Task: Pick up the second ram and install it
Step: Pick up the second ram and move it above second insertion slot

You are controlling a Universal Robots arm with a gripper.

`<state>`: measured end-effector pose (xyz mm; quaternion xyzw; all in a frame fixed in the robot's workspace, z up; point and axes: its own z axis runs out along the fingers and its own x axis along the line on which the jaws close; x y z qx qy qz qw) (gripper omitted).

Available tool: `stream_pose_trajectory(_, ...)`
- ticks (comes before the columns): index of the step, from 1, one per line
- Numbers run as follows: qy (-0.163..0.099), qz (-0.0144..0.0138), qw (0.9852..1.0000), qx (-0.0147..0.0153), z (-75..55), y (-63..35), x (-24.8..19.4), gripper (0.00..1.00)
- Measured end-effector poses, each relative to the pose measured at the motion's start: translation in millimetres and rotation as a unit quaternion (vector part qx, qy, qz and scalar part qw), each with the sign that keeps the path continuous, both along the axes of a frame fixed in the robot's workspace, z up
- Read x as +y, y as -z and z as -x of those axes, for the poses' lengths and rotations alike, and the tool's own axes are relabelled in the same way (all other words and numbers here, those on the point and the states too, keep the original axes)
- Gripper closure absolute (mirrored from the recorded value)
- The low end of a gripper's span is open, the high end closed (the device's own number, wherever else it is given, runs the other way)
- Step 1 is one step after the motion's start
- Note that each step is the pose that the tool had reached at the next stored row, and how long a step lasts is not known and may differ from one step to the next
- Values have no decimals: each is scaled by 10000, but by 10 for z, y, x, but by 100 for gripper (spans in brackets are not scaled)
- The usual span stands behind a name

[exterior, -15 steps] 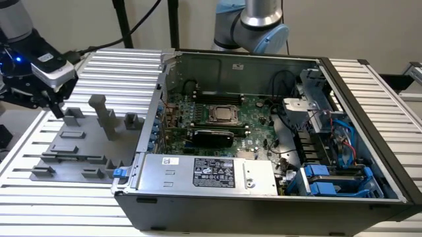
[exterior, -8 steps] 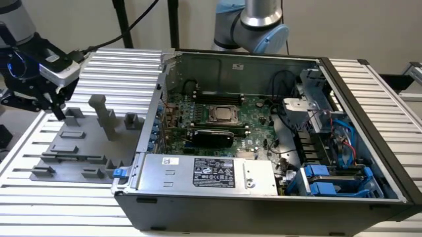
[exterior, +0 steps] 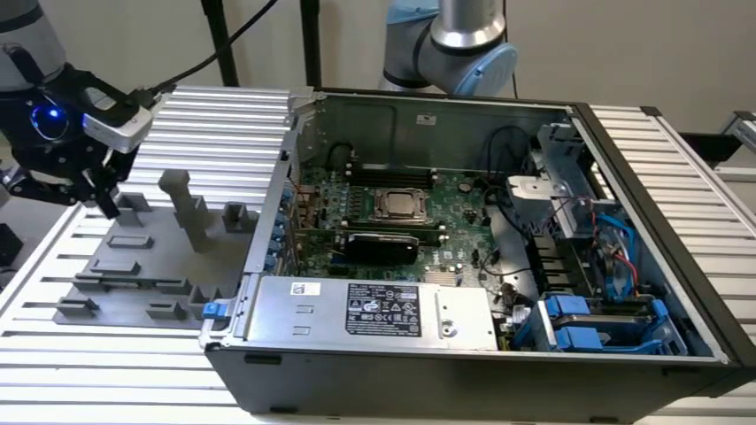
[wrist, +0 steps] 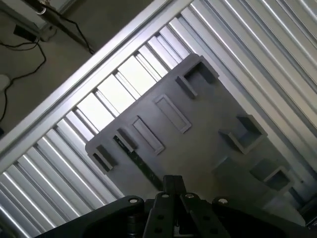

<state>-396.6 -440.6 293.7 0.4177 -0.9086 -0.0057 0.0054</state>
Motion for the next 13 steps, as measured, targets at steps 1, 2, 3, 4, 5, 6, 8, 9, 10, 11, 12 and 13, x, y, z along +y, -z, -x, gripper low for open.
stream_pose_trajectory(1, -92, 1, 10000, 0, 0, 6, 0, 100)
stream_pose_trajectory(2, -185, 3, 9998, 0, 0, 12, 0, 100)
stream_pose_trajectory(3, -275, 4, 9996, 0, 0, 17, 0, 100)
stream_pose_trajectory(4, -364, 6, 9993, 0, 0, 22, 0, 100)
stream_pose_trajectory(5, -455, 7, 9990, 0, 0, 28, 0, 100)
stream_pose_trajectory(6, -552, 9, 9985, 0, 0, 34, 0, 100)
stream_pose_trajectory(8, -732, 12, 9973, 0, 0, 45, 0, 100)
stream_pose_trajectory(9, -819, 13, 9966, 0, 0, 50, 0, 100)
stream_pose_trajectory(10, -914, 15, 9958, 0, 0, 56, 0, 100)
stream_pose_trajectory(11, -1003, 17, 9950, 0, 0, 61, 0, 100)
stream_pose_trajectory(12, -1093, 18, 9940, 0, 0, 66, 0, 100)
stream_pose_trajectory(13, -1182, 20, 9930, 0, 0, 72, 0, 100)
